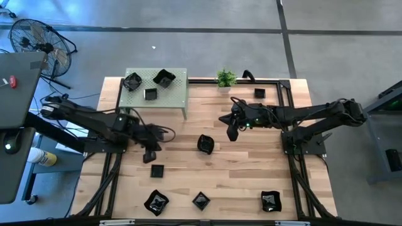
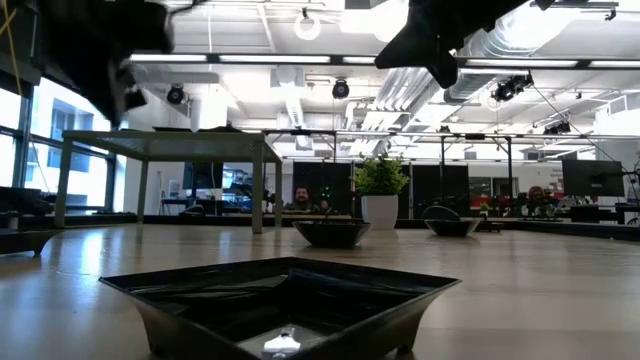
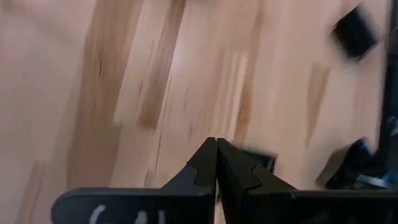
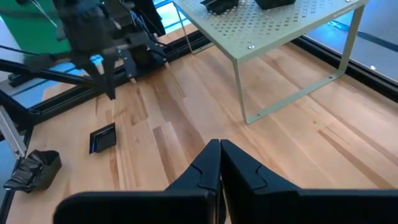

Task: Pick & Place Mini shaped plates
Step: Stack the black square plate on top of the black square plate on the shelf

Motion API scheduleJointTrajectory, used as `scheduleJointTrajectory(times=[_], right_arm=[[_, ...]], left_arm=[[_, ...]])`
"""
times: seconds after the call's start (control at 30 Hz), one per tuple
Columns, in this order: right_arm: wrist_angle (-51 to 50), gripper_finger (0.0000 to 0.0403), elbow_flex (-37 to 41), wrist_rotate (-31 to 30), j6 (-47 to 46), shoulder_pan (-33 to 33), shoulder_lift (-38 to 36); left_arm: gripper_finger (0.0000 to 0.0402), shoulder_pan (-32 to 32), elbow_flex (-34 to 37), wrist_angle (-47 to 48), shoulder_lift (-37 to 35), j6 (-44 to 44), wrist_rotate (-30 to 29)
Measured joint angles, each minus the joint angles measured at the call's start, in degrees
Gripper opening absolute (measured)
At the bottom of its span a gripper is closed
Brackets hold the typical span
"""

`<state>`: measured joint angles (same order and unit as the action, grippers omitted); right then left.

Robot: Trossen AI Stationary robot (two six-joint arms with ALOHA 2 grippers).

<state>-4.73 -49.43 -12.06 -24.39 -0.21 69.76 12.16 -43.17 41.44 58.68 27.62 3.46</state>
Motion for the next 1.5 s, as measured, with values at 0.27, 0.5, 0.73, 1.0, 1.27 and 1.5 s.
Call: scheduleJointTrajectory(times=[0.27,0.5,0.73,1.0,1.27,1.5], right_arm=[[0.6,0.0005,0.0,0.8,0.4,0.0,0.0],[2.4,0.0007,0.0,1.2,0.4,0.0,0.0],[2.7,0.0007,0.0,1.1,0.4,0.0,0.0],[3.1,0.0008,0.0,0.9,0.4,0.0,0.0],[3.7,0.0008,0.0,0.4,1.3,0.0,0.0],[4.0,0.0005,0.0,0.4,1.5,-0.2,0.0]], left_arm=[[0.0001,-0.1,4.1,0.3,0.6,1.3,6.7],[0.0023,-0.1,4.2,3.9,2.8,-0.3,6.6],[0.008,3.4,4.2,4.8,6.1,-3.0,6.2],[0.0092,8.2,4.2,-3.3,10.0,-4.9,4.6],[0.0092,8.6,4.2,-6.3,16.3,-4.9,4.4],[0.0092,8.6,4.1,-8.9,20.6,-5.0,5.0]])
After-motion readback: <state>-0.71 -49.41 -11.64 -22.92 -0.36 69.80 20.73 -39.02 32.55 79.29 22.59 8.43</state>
